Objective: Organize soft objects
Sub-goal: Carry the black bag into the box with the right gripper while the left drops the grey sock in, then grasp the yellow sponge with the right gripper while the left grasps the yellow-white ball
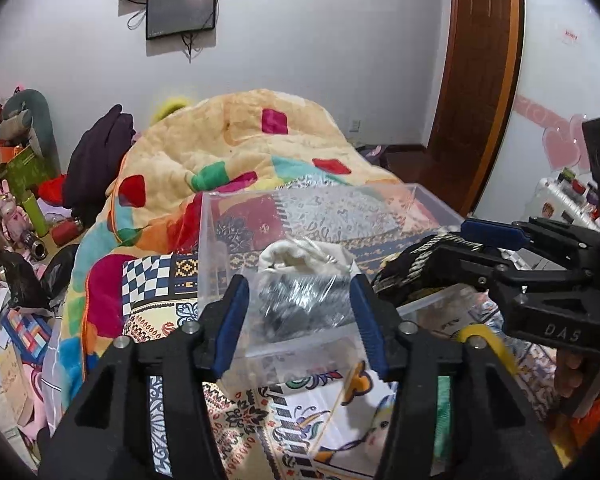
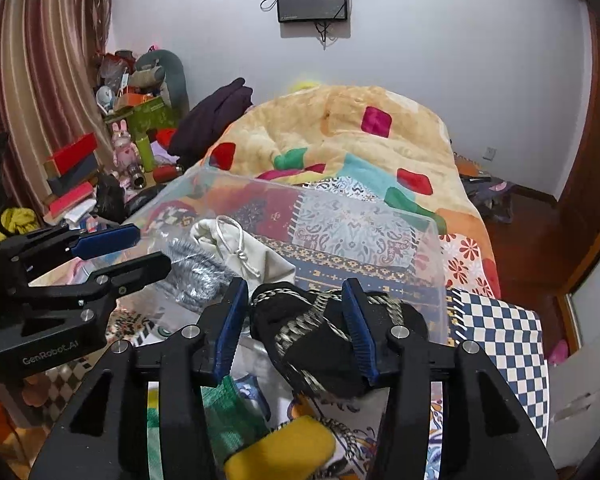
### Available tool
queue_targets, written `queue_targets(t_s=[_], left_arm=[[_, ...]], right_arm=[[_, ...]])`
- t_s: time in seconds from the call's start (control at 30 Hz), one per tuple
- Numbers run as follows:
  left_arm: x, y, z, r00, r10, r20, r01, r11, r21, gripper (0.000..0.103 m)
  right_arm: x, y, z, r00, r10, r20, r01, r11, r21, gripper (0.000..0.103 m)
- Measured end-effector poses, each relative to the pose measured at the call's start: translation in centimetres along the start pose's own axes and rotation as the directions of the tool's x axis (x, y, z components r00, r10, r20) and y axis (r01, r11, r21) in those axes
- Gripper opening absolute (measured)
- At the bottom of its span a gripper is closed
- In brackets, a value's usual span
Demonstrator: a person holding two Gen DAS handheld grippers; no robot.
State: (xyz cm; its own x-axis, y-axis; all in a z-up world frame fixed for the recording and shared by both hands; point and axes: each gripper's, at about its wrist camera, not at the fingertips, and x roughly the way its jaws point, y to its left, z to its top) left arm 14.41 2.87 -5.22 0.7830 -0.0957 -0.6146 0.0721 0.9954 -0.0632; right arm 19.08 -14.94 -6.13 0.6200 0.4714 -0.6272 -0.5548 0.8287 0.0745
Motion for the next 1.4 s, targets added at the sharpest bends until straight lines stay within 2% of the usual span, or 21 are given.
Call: queue_targets(t_s=[0.27,0.43,0.8,0.97,1.07,1.4], left_arm=[[-3.2,-0.9,0.1,0.998,-0.02,0.058,0.019,1.0,0.01,0.073],[-3.9,-1.3,-1.1,0.999,-0.025,0.044,0.024,0.999,0.028,0.075],[-3.5,-1.3,-6.7,0.996,-0.022,-0.086,0.026,0.999,0.048,0.075],[-3.4,-1.6,-8.3,0.989,-0.066,-0.131,0.069,0.997,0.022,0.075],[-3.2,-2.2,-8.5,0.988,-0.08,-0.135,0.084,0.996,0.024,0.075],[-1.1,-3.8,-7.9,0.979,-0.125,-0.16,0.124,0.992,-0.014,0.075]], right_arm=[[-3.6,-0.9,-0.2,0.996,-0.026,0.087,0.023,0.999,0.026,0.071],[-4.2,-0.7,-1.3,0.996,-0.026,0.083,0.024,0.999,0.026,0.071],[-1.4,-1.1,-6.4,0.997,0.02,-0.073,-0.015,0.998,0.067,0.071],[-1.3,-0.3,-7.2,0.995,0.037,-0.096,-0.031,0.998,0.06,0.071],[-1.5,0.1,-7.5,0.994,0.041,-0.098,-0.036,0.998,0.057,0.069],[-1.3,-0.5,-8.2,0.99,0.086,-0.115,-0.074,0.991,0.108,0.046]])
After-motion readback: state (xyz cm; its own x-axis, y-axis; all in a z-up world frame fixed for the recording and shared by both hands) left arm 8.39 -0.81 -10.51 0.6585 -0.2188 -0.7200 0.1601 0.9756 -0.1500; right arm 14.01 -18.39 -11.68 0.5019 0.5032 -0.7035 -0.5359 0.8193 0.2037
